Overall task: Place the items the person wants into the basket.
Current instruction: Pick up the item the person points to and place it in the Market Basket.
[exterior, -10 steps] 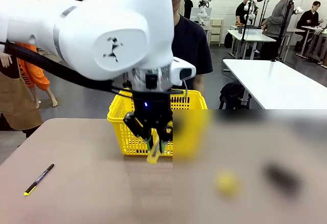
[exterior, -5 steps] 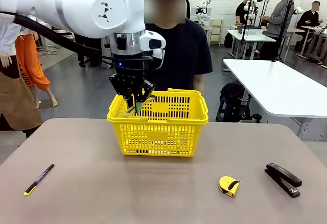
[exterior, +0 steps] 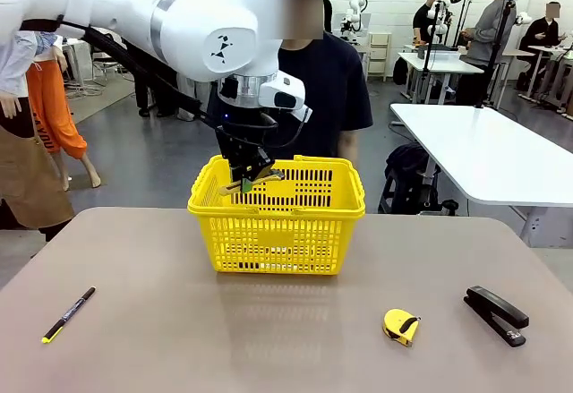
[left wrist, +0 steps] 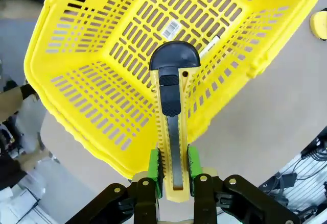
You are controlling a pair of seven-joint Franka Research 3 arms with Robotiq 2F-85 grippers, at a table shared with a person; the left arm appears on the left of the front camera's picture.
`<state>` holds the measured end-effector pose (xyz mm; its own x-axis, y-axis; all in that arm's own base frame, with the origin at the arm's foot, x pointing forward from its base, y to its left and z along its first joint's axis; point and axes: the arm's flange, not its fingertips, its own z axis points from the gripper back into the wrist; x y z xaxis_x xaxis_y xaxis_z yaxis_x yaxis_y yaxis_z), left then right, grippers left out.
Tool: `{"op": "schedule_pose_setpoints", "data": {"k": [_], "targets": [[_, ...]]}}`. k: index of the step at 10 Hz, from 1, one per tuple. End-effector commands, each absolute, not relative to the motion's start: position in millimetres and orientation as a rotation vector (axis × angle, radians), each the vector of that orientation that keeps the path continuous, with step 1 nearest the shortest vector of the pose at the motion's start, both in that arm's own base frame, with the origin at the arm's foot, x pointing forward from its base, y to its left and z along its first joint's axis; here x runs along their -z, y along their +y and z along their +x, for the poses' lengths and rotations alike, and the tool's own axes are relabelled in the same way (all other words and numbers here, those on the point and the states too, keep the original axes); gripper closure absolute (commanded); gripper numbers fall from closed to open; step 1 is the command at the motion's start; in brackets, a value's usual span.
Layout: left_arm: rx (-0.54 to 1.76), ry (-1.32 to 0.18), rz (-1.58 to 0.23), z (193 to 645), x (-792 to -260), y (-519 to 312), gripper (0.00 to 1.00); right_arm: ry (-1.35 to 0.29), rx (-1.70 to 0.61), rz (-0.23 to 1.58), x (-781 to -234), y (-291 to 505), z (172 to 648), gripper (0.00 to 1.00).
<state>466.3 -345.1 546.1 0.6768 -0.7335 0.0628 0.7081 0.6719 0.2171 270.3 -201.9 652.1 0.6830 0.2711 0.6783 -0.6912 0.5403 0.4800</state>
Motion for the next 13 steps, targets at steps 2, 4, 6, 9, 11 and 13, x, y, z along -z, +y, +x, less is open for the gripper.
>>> {"op": "schedule_pose_setpoints", "data": {"k": [2, 4, 6, 9, 11, 13], "targets": [[0.710, -0.133, 0.052, 496, -546, -342, 0.74, -0.595, -0.610, 0.818, -653, -202, 271, 0.00], [0.809, -0.144, 0.165, 477, -543, -344, 0.74, -0.595, -0.610, 0.818, -653, -202, 271, 0.00], [0.809, -0.144, 0.165, 477, -543, -344, 0.74, -0.595, -0.610, 0.818, -653, -202, 271, 0.00], [0.799, -0.107, 0.120, 503, -534, -352, 0.74, -0.595, -0.610, 0.818, -653, -202, 271, 0.00], [0.849, -0.057, 0.055, 534, -518, -352, 0.74, -0.595, -0.610, 0.818, -653, -202, 271, 0.00], [0.864, -0.043, 0.020, 548, -506, -349, 0.74, -0.595, -0.610, 0.818, -653, -202, 271, 0.00]]}}
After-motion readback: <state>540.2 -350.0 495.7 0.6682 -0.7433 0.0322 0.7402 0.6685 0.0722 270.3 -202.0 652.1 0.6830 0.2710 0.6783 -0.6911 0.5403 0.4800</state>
